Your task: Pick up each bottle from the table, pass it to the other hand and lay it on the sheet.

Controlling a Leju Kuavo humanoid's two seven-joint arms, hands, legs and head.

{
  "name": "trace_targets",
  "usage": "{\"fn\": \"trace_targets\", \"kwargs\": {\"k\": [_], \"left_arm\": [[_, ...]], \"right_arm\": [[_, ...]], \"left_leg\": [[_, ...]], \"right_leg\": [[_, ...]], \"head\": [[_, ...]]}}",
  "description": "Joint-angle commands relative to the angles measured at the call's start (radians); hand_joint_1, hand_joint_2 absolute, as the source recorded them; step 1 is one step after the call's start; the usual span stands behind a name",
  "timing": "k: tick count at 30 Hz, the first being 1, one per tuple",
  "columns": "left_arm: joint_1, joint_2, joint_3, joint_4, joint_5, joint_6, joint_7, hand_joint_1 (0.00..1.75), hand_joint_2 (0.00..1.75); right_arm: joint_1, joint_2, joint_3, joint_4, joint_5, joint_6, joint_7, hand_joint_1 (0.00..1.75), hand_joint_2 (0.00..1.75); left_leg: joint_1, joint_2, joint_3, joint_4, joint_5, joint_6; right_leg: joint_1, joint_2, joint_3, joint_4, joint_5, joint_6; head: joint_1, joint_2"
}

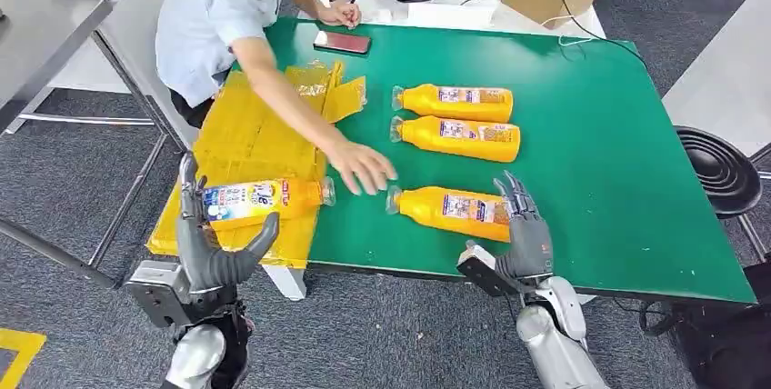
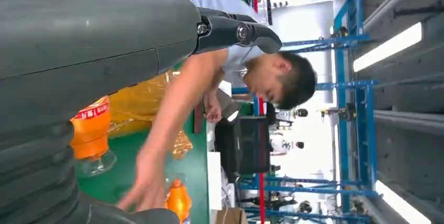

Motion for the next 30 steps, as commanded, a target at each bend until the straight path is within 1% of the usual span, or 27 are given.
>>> {"fn": "trace_targets", "kwargs": {"k": [1,4,5,6,7,8,9,10,11,13,15,16,18,22,23,25,27,28,30], "left_arm": [[-0.097,0.019,-0.045,0.129,-0.009,-0.013,0.016,0.0,1.75],[-0.095,0.02,-0.044,0.127,-0.009,-0.012,0.016,0.0,1.75],[-0.097,0.02,-0.046,0.127,-0.009,-0.012,0.016,0.0,1.75],[-0.1,0.02,-0.047,0.128,-0.011,-0.013,0.017,0.0,1.75],[-0.102,0.021,-0.047,0.129,-0.013,-0.013,0.02,0.0,1.75],[-0.104,0.022,-0.05,0.129,-0.019,-0.015,0.024,0.0,1.75],[-0.105,0.024,-0.052,0.129,-0.023,-0.017,0.027,0.0,1.75],[-0.105,0.024,-0.054,0.127,-0.028,-0.018,0.028,0.0,1.75],[-0.105,0.023,-0.056,0.125,-0.032,-0.019,0.029,0.0,1.75],[-0.105,0.025,-0.058,0.12,-0.037,-0.019,0.031,0.0,1.75],[-0.104,0.025,-0.052,0.115,-0.041,-0.018,0.034,0.0,1.75],[-0.106,0.031,-0.053,0.117,-0.078,0.002,0.03,0.0,1.75],[-0.107,0.032,-0.053,0.119,-0.104,0.019,0.026,0.0,1.75],[-0.108,0.026,-0.043,0.128,-0.092,0.001,0.043,0.0,1.75],[-0.108,0.025,-0.042,0.128,-0.095,-0.001,0.043,0.0,1.75],[-0.108,0.021,-0.041,0.13,-0.099,-0.006,0.046,0.0,1.75],[-0.106,0.017,-0.039,0.13,-0.102,-0.012,0.053,0.0,1.75],[-0.106,0.017,-0.04,0.13,-0.1,-0.021,0.059,0.0,1.75],[-0.106,0.017,-0.04,0.13,-0.1,-0.021,0.059,0.0,1.75]], "right_arm": [[-0.152,0.025,0.026,0.295,0.029,0.005,0.07,0.0,1.75],[-0.155,0.023,0.028,0.307,0.034,0.008,0.077,0.0,1.75],[-0.162,0.022,0.033,0.33,0.044,0.017,0.101,0.0,1.75],[-0.169,0.016,0.041,0.362,0.062,0.028,0.136,0.0,1.75],[-0.17,0.009,0.051,0.377,0.087,0.017,0.159,0.0,1.75],[-0.171,0.01,0.031,0.392,0.074,0.012,0.173,0.0,1.75],[-0.173,0.006,0.027,0.404,0.075,0.013,0.182,0.0,1.75],[-0.181,-0.003,0.03,0.429,0.101,-0.006,0.215,0.0,1.75],[-0.186,-0.009,0.027,0.438,0.104,-0.002,0.223,0.0,1.75],[-0.208,-0.03,0.06,0.469,0.188,-0.026,0.279,0.0,1.75],[-0.221,-0.039,0.069,0.479,0.244,-0.043,0.323,0.0,1.75],[-0.226,-0.037,0.067,0.477,0.257,-0.042,0.333,0.0,1.75],[-0.232,-0.036,0.066,0.476,0.266,-0.025,0.338,0.0,1.75],[-0.253,-0.043,0.078,0.498,0.308,0.075,0.42,0.0,1.75],[-0.258,-0.047,0.091,0.514,0.329,0.115,0.451,0.0,1.75],[-0.26,-0.06,0.118,0.523,0.384,0.158,0.518,0.0,1.75],[-0.261,-0.066,0.127,0.523,0.43,0.15,0.571,0.0,1.75],[-0.263,-0.067,0.127,0.523,0.438,0.153,0.579,0.0,1.75],[-0.263,-0.067,0.127,0.523,0.438,0.153,0.579,0.0,1.75]], "left_leg": [[0.0,0.003,0.005,-0.001,-0.001,-0.001],[0.0,0.002,0.005,-0.001,-0.001,-0.001],[0.0,0.001,0.003,-0.001,0.0,-0.001],[0.0,0.002,0.005,-0.001,-0.001,-0.001],[0.0,0.001,0.004,-0.001,-0.001,-0.001],[0.0,0.001,0.006,-0.001,-0.002,-0.001],[0.0,0.0,0.004,-0.001,-0.001,-0.001],[0.0,0.001,0.006,-0.001,-0.001,-0.001],[0.0,0.0,0.004,-0.001,-0.001,-0.001],[0.0,0.0,0.006,-0.001,-0.001,-0.001],[0.0,0.0,0.003,-0.001,0.0,-0.001],[0.0,-0.001,0.005,-0.001,0.0,-0.001],[0.0,-0.001,0.003,-0.001,0.0,0.0],[0.0,0.001,0.004,-0.001,0.0,-0.001],[0.0,0.0,0.003,-0.001,0.0,-0.001],[0.0,0.001,0.006,-0.001,0.0,-0.001],[0.0,0.0,0.007,-0.001,0.0,-0.001],[0.001,0.0,0.01,-0.002,0.0,-0.001],[0.001,0.001,0.01,-0.001,0.0,-0.001]], "right_leg": [[0.001,0.001,0.005,-0.001,0.0,-0.002],[0.001,0.0,0.005,-0.001,-0.001,-0.002],[0.001,0.0,0.003,-0.001,0.0,-0.001],[0.001,0.0,0.005,-0.001,-0.001,-0.002],[0.0,0.0,0.004,-0.001,-0.001,-0.001],[0.001,0.0,0.006,-0.001,-0.002,-0.002],[0.001,-0.001,0.004,-0.001,-0.001,-0.001],[0.001,-0.001,0.006,-0.001,-0.002,-0.002],[0.0,-0.001,0.004,-0.001,-0.001,-0.001],[0.001,-0.002,0.007,-0.002,-0.001,-0.002],[0.0,-0.002,0.003,-0.001,0.0,-0.001],[0.001,-0.003,0.006,-0.001,-0.001,-0.002],[0.0,-0.002,0.003,-0.001,-0.001,-0.001],[0.0,-0.001,0.005,-0.001,-0.001,-0.002],[0.0,-0.001,0.003,-0.001,0.0,-0.001],[0.001,-0.001,0.006,-0.001,0.0,-0.001],[0.0,-0.002,0.006,-0.001,0.0,-0.001],[0.001,-0.003,0.01,-0.003,-0.001,-0.002],[0.001,-0.003,0.009,-0.002,0.0,-0.001]], "head": [[0.0,0.0],[0.0,0.0],[0.0,0.0],[0.0,0.0],[0.0,0.0],[0.0,0.0],[0.0,0.0],[0.0,0.0],[0.0,0.0],[0.0,0.0],[0.0,0.0],[0.0,0.0],[0.0,0.0],[0.0,0.0],[0.0,0.0],[0.0,0.0],[0.0,0.0],[0.0,0.0],[0.0,0.0]]}}
